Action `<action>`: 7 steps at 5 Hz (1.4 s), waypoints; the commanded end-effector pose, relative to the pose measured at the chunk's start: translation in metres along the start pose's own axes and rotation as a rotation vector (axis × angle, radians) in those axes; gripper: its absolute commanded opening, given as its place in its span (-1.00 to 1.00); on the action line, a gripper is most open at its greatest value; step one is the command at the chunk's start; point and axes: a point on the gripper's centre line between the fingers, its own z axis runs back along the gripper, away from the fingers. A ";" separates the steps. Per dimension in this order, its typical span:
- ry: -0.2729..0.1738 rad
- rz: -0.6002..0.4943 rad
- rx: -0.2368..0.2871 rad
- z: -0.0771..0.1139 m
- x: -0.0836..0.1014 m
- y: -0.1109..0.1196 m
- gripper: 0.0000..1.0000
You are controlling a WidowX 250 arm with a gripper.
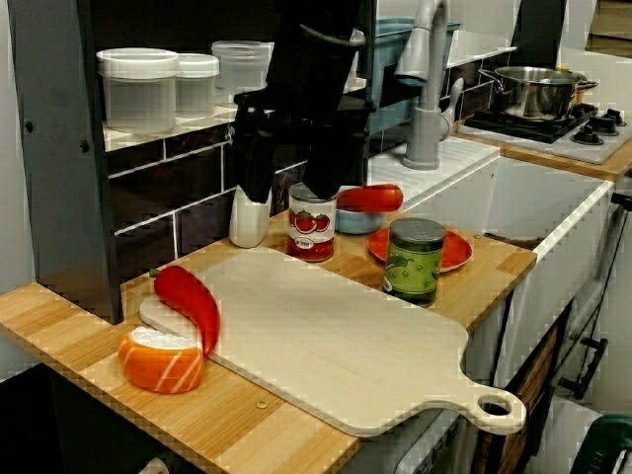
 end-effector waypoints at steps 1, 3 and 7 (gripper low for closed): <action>-0.138 -0.165 -0.023 0.039 0.011 -0.016 1.00; -0.212 -0.260 -0.086 0.068 0.036 -0.031 1.00; -0.340 -0.377 -0.067 0.080 0.095 -0.044 1.00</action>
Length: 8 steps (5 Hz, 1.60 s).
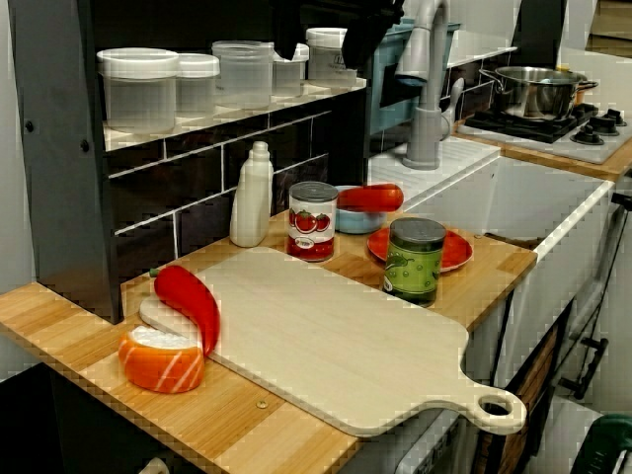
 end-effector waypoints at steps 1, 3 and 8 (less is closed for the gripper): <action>-0.063 -0.105 0.026 0.011 0.025 0.012 1.00; -0.104 -0.269 -0.043 0.014 0.039 0.017 1.00; -0.062 -0.543 0.000 0.002 0.043 0.016 1.00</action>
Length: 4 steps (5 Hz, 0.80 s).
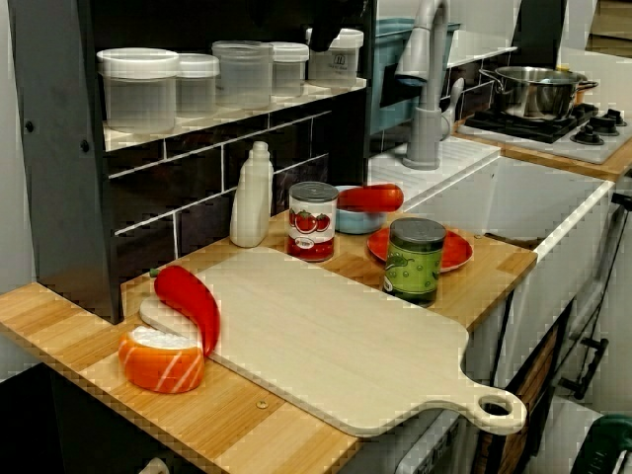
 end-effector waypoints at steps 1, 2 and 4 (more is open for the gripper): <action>0.016 -0.036 0.077 0.009 0.006 0.009 1.00; 0.027 -0.039 0.083 0.003 0.007 0.011 1.00; 0.042 -0.053 0.099 -0.005 0.003 0.012 1.00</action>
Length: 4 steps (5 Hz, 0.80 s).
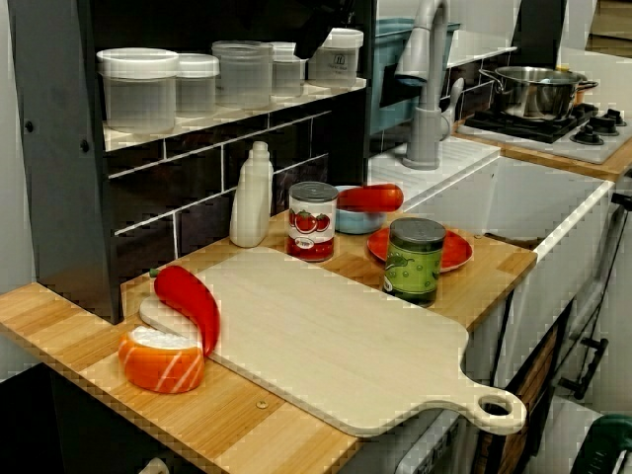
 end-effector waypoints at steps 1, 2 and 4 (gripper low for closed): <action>0.021 -0.038 0.058 0.003 -0.003 0.000 1.00; 0.029 -0.039 0.060 -0.001 -0.006 -0.005 1.00; 0.038 -0.017 0.065 -0.007 -0.009 -0.008 1.00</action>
